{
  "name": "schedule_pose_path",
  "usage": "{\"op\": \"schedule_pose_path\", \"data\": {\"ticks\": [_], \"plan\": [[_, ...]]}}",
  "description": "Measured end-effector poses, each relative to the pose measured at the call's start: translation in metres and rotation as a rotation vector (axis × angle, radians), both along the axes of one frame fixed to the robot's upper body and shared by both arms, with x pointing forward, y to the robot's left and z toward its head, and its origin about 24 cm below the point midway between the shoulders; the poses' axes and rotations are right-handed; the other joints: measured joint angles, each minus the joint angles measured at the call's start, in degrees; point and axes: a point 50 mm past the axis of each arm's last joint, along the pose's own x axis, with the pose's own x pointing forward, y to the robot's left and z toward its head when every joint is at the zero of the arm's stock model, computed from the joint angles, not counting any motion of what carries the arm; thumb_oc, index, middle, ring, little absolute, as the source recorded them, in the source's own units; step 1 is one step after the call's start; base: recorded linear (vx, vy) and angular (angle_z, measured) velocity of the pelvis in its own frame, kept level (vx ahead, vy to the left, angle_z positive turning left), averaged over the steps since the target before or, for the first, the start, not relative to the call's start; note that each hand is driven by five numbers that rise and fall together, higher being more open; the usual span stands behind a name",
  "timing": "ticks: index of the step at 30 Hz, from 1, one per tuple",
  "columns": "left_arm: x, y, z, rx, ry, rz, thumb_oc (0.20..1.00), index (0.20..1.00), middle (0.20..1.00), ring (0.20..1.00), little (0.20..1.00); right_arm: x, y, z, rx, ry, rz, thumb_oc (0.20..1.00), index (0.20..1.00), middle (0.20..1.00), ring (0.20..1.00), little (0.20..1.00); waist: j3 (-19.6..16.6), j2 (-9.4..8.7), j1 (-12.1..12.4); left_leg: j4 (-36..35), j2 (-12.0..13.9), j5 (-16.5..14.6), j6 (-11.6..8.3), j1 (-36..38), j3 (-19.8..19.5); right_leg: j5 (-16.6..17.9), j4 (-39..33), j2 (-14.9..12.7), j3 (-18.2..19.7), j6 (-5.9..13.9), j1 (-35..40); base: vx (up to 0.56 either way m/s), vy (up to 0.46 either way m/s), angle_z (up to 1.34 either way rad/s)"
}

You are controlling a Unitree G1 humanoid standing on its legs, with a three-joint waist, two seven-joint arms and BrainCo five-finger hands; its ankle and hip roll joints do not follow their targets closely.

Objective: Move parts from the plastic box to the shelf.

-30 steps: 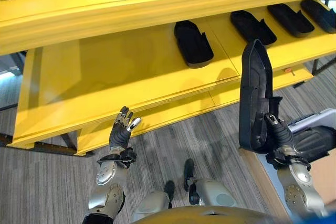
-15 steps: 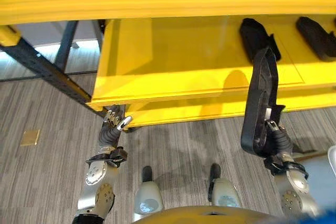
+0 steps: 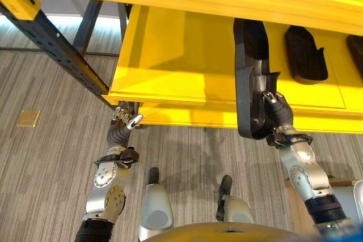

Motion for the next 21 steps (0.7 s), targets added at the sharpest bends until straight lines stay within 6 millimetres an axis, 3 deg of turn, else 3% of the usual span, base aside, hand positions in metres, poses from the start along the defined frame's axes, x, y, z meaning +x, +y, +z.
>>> {"op": "schedule_pose_path", "data": {"ticks": [7,9,14,16,21], "plan": [[0.003,-0.004,0.007,0.034,-0.013,-0.053,1.000,1.000,1.000,1.000,1.000,0.043,0.001,0.032,-0.083,-0.047,-0.019,0.200,0.200,0.200,0.200,0.200,3.7,0.73,3.2,0.1,0.0,0.8,-0.21,-2.0,-1.4,0.6,-0.7,0.3,-1.4,-0.13,-0.7,-0.04,-0.040,0.08],[0.005,-0.006,0.014,0.046,-0.039,-0.071,1.000,1.000,1.000,1.000,1.000,0.057,-0.010,0.054,-0.136,-0.082,-0.062,0.200,0.200,0.200,0.200,0.200,6.5,1.49,3.3,0.2,0.0,1.1,-0.19,-2.4,-1.6,0.9,-0.7,0.3,-1.6,-0.22,-0.8,-0.06,-0.021,0.07],[0.013,-0.011,0.024,0.036,-0.077,-0.114,1.000,1.000,1.000,1.000,1.000,0.079,-0.036,0.096,-0.202,-0.145,-0.194,0.200,0.200,0.200,0.200,0.200,9.0,4.04,4.0,2.2,-0.3,1.2,-0.18,-5.9,-2.6,0.8,1.1,0.3,-2.1,-0.38,-3.6,-0.08,-0.010,0.05],[0.020,-0.024,0.034,0.050,-0.113,-0.183,1.000,1.000,1.000,1.000,1.000,0.091,-0.041,0.134,-0.206,-0.215,-0.245,0.200,0.200,0.200,0.200,0.200,12.1,5.50,4.3,3.1,-0.2,1.2,-0.11,-6.3,-2.6,0.4,3.1,0.1,-1.6,-0.63,-4.8,-0.09,0.001,-0.06],[0.023,-0.040,0.037,0.020,-0.129,-0.249,1.000,1.000,1.000,1.000,1.000,0.103,-0.050,0.175,-0.199,-0.272,-0.334,0.200,0.200,0.200,0.200,0.200,14.6,6.34,4.2,5.4,-0.4,1.3,0.05,-10.3,-2.8,-0.2,7.1,-0.4,-0.9,-1.00,-9.9,-0.06,-0.001,0.00]]}}
